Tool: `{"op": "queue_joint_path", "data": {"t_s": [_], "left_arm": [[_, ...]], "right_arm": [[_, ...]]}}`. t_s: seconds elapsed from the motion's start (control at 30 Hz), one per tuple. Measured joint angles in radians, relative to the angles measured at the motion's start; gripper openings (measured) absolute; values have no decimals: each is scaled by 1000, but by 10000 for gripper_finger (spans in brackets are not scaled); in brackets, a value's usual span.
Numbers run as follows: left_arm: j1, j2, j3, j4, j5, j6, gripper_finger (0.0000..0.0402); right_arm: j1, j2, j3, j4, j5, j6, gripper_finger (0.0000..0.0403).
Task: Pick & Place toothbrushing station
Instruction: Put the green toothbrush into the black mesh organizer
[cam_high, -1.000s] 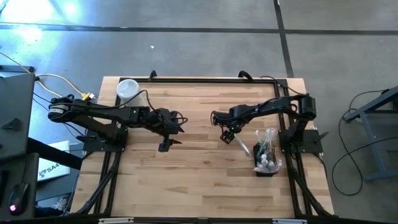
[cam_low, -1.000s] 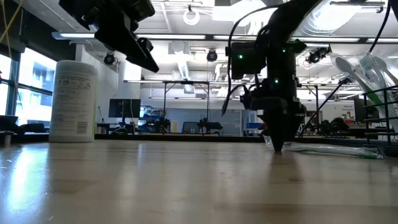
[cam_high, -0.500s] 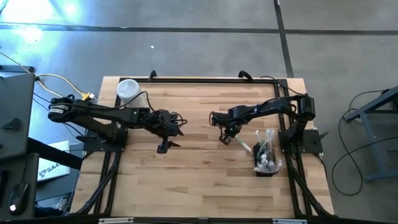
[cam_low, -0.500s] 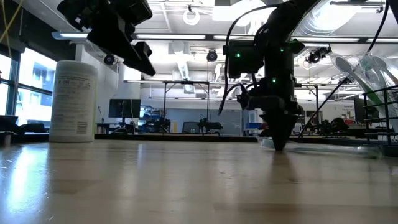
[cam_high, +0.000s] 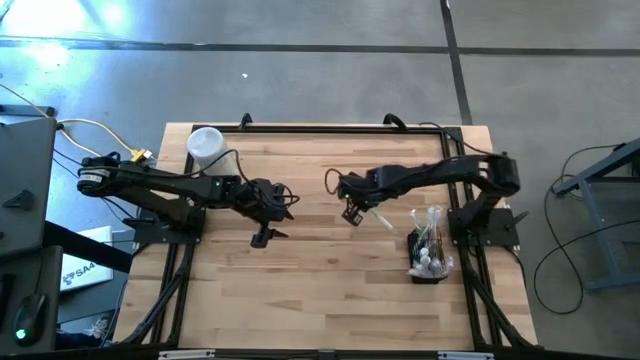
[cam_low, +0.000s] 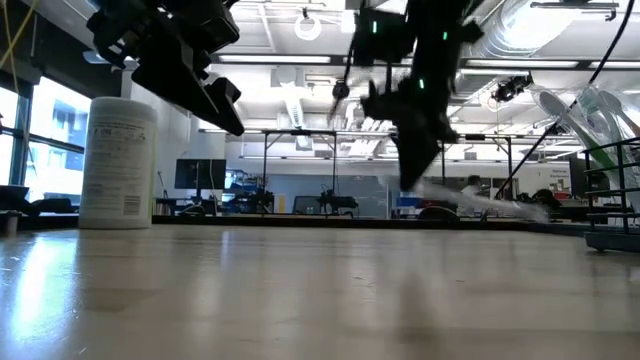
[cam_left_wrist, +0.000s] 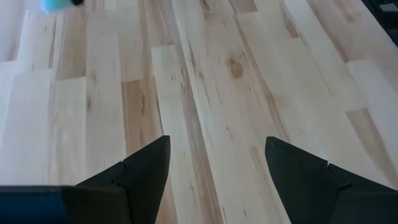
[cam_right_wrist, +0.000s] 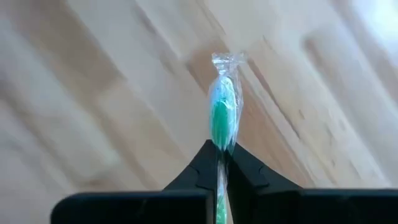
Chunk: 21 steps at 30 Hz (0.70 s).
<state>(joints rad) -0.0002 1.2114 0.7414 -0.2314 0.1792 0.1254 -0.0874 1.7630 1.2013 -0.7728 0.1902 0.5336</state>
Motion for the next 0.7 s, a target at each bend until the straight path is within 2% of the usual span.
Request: {"op": "queue_joint_path", "data": {"t_s": [0.2,0.3,0.5,0.7], "left_arm": [[0,0,0,-4,0,3,260],[0,0,0,-3,0,2,260],[0,0,0,66,13,4,260],[0,0,0,74,36,1,260]], "right_arm": [[84,-128,87,-1,114,-11,5],[162,-222,103,5,236,5,4],[380,-346,98,-67,595,109,4],[571,-402,60,-131,786,271,4]]}}
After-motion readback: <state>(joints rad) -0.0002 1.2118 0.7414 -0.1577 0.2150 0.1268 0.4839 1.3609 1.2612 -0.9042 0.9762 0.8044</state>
